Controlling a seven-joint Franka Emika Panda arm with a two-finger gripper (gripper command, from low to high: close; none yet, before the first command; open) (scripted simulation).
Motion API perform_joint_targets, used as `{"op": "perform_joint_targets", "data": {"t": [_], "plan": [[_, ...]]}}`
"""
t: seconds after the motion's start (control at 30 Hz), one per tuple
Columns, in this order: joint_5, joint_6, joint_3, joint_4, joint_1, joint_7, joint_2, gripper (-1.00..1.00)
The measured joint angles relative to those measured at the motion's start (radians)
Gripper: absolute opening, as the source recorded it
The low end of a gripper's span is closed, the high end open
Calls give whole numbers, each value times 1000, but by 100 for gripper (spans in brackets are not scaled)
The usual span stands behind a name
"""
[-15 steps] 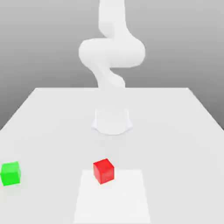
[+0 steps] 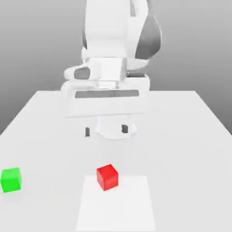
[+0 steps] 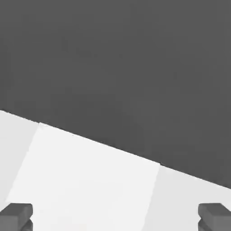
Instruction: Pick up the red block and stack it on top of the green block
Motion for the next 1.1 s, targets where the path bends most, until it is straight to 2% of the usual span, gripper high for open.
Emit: {"op": "perform_joint_targets", "data": {"t": [0.13,0.27,0.3,0.53,0.8,1.1], "plan": [[69,172,-13,-72,20,-141,227,0],[168,305,69,-60,-40,-221,386,0],[181,336,94,-55,-63,-232,422,-100],[186,342,101,-54,-68,-235,431,-100],[59,121,58,-82,-77,-134,180,-100],[122,-55,-120,197,-411,201,288,-100]]}}
